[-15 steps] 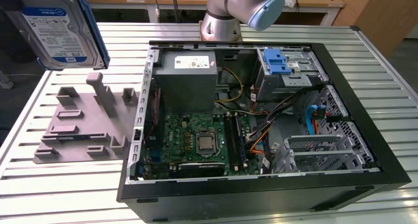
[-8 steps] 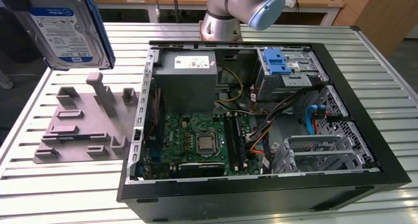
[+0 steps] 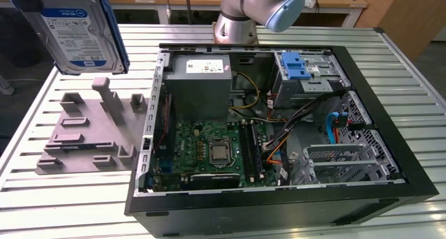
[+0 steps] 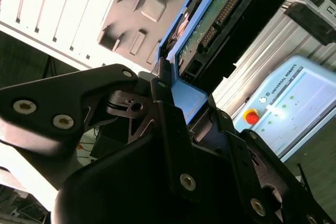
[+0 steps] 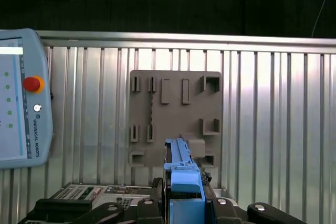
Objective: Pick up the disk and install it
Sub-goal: 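Pick up the disk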
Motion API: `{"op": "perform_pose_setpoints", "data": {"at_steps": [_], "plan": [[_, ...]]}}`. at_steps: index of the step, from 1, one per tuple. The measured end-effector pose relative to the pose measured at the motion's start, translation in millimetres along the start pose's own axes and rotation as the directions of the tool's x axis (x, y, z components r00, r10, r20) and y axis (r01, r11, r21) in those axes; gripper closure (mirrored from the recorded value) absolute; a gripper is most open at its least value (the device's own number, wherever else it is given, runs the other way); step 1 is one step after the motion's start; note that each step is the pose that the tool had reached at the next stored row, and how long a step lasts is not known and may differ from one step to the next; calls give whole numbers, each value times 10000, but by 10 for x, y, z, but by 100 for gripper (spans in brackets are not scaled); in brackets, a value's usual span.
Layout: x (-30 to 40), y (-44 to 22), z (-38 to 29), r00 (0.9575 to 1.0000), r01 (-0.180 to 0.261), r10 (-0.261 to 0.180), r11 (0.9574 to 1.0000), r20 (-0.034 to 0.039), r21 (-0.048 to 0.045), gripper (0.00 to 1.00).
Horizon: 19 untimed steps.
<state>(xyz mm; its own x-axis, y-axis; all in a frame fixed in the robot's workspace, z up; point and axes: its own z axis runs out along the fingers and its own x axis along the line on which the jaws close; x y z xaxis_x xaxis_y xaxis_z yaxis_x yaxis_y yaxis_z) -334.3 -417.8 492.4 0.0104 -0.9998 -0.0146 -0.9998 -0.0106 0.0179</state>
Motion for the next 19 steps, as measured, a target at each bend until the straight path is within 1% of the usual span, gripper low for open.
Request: {"op": "perform_pose_setpoints", "data": {"at_steps": [19], "plan": [[2,-225,-3,10000,-1,1,10000,0,0,64]]}}
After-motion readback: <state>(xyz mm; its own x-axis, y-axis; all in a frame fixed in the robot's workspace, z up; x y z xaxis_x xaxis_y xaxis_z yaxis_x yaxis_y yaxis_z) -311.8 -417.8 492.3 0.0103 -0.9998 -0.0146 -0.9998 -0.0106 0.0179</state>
